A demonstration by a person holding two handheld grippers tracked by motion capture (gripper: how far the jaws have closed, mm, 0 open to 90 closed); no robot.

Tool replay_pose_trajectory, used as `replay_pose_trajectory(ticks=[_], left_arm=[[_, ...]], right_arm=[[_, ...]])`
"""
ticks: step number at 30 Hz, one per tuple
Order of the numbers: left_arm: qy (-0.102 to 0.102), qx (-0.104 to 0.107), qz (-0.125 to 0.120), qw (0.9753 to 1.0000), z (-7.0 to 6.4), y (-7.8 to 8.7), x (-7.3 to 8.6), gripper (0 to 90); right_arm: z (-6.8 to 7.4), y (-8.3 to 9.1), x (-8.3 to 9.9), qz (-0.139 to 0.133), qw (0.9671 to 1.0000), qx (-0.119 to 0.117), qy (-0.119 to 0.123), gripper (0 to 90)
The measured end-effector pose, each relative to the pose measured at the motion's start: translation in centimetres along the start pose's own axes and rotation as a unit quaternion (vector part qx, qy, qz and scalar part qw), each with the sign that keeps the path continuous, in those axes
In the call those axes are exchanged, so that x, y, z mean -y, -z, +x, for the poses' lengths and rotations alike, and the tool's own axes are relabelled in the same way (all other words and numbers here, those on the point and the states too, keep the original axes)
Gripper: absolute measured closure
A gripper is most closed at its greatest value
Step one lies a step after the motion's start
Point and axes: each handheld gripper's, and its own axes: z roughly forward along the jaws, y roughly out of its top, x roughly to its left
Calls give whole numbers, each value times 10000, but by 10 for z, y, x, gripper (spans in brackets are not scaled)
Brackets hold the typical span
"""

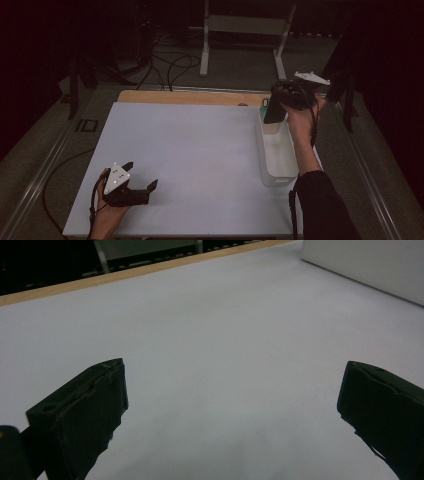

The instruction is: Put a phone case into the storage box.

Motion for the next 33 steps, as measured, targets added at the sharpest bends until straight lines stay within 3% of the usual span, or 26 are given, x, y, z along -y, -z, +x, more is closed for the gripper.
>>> replay_pose_trajectory(ticks=[16,19,33], left_arm=[[29,-4,-23,10000,1,1,0,4],[32,0,-28,10000,1,1,0,5],[36,10,-3,10000,1,1,1,5]], right_arm=[[4,-17,20,315,9994,44,109,134],[5,-21,24,392,9991,138,116,133],[6,-33,36,529,9983,198,123,130]])
